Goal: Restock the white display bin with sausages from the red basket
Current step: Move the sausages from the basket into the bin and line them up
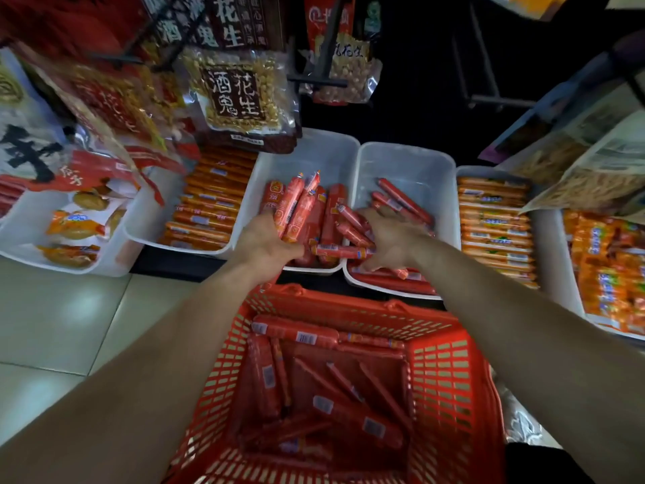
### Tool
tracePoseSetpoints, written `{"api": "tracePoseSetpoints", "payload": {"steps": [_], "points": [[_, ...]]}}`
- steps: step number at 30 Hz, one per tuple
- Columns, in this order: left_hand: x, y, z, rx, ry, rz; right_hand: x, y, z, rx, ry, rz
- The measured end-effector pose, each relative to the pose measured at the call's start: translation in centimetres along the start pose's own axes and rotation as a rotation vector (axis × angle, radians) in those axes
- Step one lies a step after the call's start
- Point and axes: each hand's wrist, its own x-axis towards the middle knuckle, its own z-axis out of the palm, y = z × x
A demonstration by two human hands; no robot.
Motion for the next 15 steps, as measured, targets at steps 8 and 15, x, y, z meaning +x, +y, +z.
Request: {"api": "tracePoseSetpoints", "payload": {"steps": [8,15], "points": [[-0.6,-1.6,-0.7,-0.001,-0.002,-0.028,-0.4,-0.5,0.8,-0.085,0.06,-0.051],[-0.6,-0.8,-0.6,-0.025,-0.008,-0.025,-1.1,0.6,-1.0,-0.013,0.055,-0.013]]}}
